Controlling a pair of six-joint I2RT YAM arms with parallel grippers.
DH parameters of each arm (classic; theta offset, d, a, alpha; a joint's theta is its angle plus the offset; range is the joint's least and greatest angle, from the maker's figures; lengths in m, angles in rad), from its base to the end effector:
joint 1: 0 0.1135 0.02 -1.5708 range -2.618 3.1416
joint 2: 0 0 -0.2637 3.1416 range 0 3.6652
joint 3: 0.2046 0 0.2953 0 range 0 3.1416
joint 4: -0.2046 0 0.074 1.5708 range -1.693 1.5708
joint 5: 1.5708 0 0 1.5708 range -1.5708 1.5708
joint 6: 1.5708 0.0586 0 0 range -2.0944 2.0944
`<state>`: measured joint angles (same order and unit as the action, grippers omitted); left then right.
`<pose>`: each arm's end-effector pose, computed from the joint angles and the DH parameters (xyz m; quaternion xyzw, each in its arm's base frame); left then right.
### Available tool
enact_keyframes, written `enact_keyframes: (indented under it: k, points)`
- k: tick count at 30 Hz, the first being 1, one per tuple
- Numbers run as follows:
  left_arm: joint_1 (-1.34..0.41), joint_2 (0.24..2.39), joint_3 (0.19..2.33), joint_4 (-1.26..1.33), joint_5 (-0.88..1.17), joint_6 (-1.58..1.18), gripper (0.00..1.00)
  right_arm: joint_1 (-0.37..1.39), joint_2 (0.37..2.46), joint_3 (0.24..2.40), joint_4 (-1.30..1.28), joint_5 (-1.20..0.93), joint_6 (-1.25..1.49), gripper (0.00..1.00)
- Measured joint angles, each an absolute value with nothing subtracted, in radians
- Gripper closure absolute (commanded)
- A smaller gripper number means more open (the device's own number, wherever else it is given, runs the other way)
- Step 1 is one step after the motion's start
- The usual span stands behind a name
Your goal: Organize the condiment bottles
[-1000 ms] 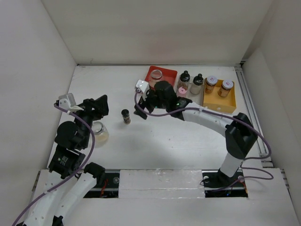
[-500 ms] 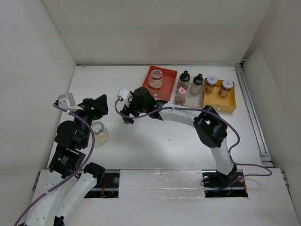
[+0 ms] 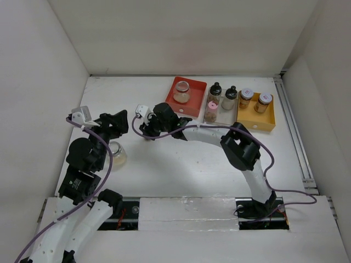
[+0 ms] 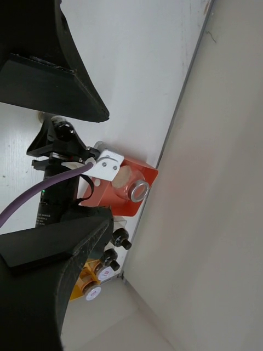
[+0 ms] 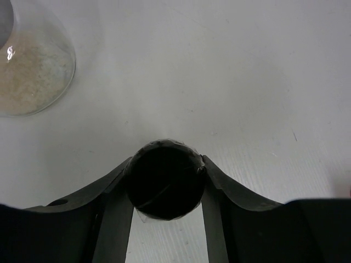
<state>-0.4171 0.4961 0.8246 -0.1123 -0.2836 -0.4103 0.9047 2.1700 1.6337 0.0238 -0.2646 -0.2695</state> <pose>0.1617 -0.0537 0.4170 -0.1080 0.6208 -0.2290 0.7420 0.3350 0.4511 0.1711 -0.5294 0.6755 0.2644 0.4398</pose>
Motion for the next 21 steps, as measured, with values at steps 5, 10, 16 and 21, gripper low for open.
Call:
enact_keyframes:
  k: [5,10,16,21]
  points:
    - [-0.417,0.516,0.825,-0.113,-0.266,-0.411,0.35,0.903,2.072,1.565,0.033,-0.249,-0.266,0.53]
    - [-0.417,0.519,0.825,-0.116,-0.255,-0.411,0.35,0.842,1.785,1.415,0.039,-0.202,-0.263,0.53]
    - [-0.417,0.525,0.825,-0.115,-0.236,-0.411,0.35,0.547,1.422,1.2,0.131,-0.099,-0.251,0.54]
    - [-0.417,0.542,0.825,-0.116,-0.232,-0.41,0.35,0.378,1.32,0.996,0.139,0.012,-0.211,0.56]
